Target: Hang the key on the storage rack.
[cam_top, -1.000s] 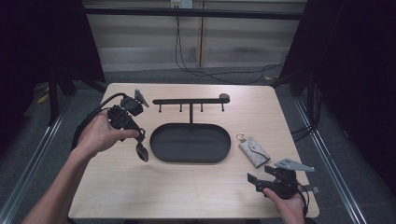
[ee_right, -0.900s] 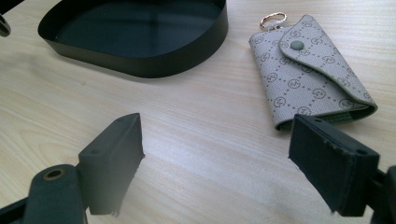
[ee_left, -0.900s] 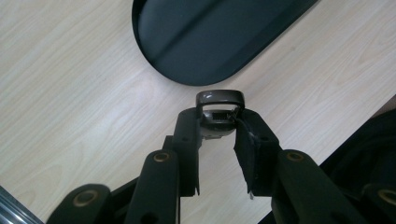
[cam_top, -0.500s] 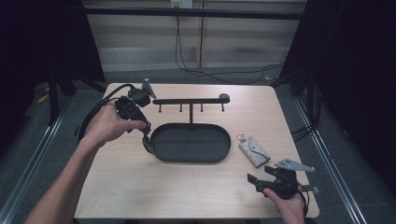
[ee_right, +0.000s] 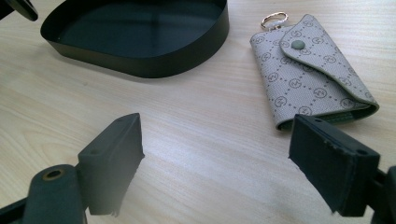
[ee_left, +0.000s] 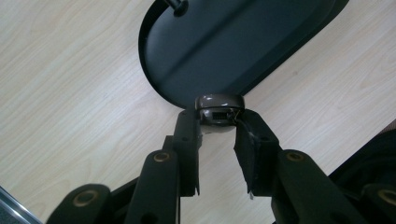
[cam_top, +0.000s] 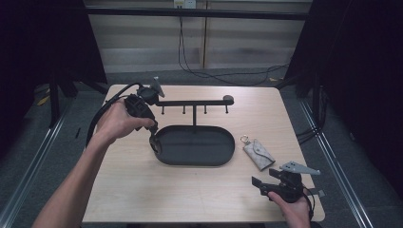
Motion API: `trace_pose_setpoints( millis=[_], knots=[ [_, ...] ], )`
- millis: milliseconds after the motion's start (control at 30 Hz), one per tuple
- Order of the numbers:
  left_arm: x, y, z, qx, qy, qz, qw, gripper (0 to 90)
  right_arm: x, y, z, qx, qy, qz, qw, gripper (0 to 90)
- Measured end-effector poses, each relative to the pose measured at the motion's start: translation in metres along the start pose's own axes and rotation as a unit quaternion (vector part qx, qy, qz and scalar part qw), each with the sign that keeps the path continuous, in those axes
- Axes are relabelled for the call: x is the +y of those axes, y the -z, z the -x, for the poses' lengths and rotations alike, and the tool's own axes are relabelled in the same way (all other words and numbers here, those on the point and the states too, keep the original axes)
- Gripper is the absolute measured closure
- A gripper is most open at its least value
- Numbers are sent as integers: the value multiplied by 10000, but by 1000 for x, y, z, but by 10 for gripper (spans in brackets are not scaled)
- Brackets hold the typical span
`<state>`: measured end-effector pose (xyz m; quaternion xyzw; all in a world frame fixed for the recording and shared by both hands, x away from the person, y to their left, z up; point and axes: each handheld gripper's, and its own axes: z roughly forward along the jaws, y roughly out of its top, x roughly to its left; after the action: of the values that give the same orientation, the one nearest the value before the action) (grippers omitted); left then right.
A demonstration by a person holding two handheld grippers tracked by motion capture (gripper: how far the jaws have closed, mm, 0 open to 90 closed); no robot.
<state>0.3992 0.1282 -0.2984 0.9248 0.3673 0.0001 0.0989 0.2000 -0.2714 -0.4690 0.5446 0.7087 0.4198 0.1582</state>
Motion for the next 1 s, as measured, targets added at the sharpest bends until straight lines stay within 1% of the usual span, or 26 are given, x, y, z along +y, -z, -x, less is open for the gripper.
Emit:
trace_pose_setpoints(
  millis=[67,133,167,233,267,300,333,400,433,467,500,533,600,633,667,733,800,833,867,900,1000],
  knots=[
    [3,0,-1,-7,31,-20,10000,706,0,0,0,5,8,3,10000,173],
    [6,1,-2,14,73,25,10000,706,0,0,0,6,1,3,10000,173],
    [8,1,-3,-16,103,-1,9999,707,0,0,0,7,2,4,10000,173],
    [13,1,-5,66,137,-51,9999,707,0,0,0,13,0,2,10000,173],
    [16,1,-6,59,110,-103,9999,706,0,0,0,13,2,-1,10000,173],
    [18,0,-6,63,154,-63,9998,707,0,0,0,13,4,4,10000,173],
    [20,0,-7,43,146,-66,9999,707,0,0,0,11,0,6,10000,173],
    [24,-1,-9,47,152,-118,9998,706,0,0,0,19,9,3,10000,173],
    [26,-2,-11,33,188,-140,9997,707,0,0,0,19,10,2,10000,173],
    [28,-4,-13,-17,276,-118,9995,707,0,0,0,23,11,-1,10000,173],
    [29,-4,-15,-37,271,-119,9996,707,0,0,0,30,16,1,10000,173],
    [31,-7,-17,-28,317,-173,9993,707,0,0,0,32,16,3,10000,173],
    [33,-10,-20,-59,399,-126,9991,707,0,0,0,35,16,0,10000,173],
    [34,-11,-21,-42,397,-176,9990,706,0,0,0,38,17,6,10000,173],
    [35,-13,-21,-58,400,-161,9991,707,0,0,0,37,15,4,10000,173],
    [37,-15,-22,-47,440,-206,9988,706,0,0,0,39,12,0,10000,173],
    [39,-16,-23,-54,482,-165,9987,706,0,0,0,49,22,1,10000,173],
    [39,-16,-23,-48,471,-165,9987,707,0,0,0,51,22,1,10000,173],
    [40,-16,-22,-100,530,-170,9984,706,0,0,0,52,24,3,10000,173],
    [40,-16,-23,-104,495,-166,9986,707,0,0,0,51,24,2,10000,173],
    [43,-16,-22,-113,491,-160,9986,706,0,0,0,50,22,-3,10000,173]
  ],
)
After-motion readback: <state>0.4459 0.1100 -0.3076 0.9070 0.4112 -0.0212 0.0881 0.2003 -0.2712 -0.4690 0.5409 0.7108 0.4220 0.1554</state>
